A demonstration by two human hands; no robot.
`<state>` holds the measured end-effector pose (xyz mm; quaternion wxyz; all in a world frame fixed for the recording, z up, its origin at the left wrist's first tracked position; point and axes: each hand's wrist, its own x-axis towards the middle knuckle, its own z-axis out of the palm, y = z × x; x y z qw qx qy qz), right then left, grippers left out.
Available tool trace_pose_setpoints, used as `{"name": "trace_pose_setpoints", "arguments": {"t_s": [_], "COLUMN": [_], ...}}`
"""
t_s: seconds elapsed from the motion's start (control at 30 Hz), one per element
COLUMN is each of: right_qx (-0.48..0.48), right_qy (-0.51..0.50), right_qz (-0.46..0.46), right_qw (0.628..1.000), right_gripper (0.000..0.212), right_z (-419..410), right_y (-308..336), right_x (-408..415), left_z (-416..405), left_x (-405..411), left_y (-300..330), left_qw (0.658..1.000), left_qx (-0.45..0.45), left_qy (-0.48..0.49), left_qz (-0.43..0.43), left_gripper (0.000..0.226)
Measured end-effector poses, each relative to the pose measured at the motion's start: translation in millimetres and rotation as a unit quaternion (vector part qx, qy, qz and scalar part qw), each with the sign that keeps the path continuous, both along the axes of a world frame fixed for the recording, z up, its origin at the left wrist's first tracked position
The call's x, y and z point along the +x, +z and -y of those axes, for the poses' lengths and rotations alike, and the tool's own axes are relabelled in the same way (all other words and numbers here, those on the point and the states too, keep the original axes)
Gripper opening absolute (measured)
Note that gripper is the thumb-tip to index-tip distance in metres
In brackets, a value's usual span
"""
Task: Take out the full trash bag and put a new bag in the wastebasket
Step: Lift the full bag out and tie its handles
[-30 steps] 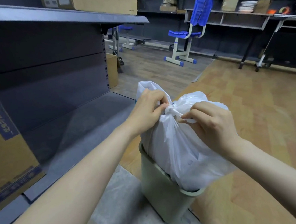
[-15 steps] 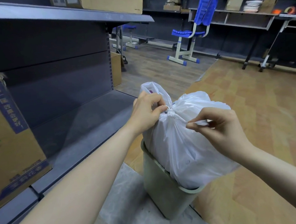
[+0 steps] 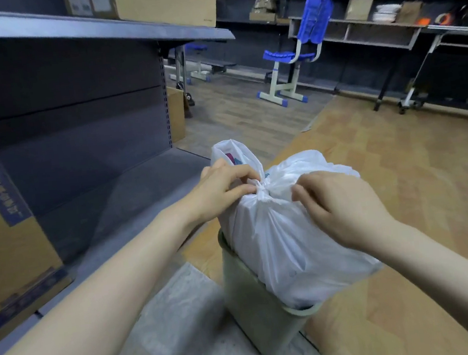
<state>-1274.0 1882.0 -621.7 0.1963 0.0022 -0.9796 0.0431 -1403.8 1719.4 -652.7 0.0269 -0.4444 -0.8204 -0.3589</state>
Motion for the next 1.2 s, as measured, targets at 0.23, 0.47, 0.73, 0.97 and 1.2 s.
{"name": "trace_pose_setpoints", "arguments": {"t_s": [0.23,0.47,0.73,0.97,1.2], "right_qx": [0.178,0.162,-0.203,-0.306,-0.211], "right_qy": [-0.020,0.002,0.117,0.130,0.093], "right_qz": [-0.001,0.045,0.133,0.140,0.119], "right_qw": [0.984,0.986,0.963,0.933,0.966], "right_gripper": [0.042,0.048,0.038,0.032,0.032], "right_z": [19.0,24.8,1.7,-0.9,-4.3], "right_y": [-2.2,-16.2,-9.3,-11.4,-4.7], "right_x": [-3.5,-10.6,-17.4,-14.2,-4.4], "left_z": [-4.2,-2.2,-11.5,-13.7,-10.4], "left_x": [-7.2,-17.3,-19.5,-23.9,-25.1], "left_y": [-15.9,-26.7,-32.8,-37.9,-39.0], "left_qw": [0.963,0.936,0.970,0.963,0.949], "left_qx": [-0.069,-0.050,-0.007,0.031,0.034], "left_qy": [0.014,0.030,0.011,0.010,0.034], "left_qz": [-0.262,-0.346,-0.241,-0.268,-0.312], "left_gripper": [0.016,0.028,0.026,0.022,0.018]}}
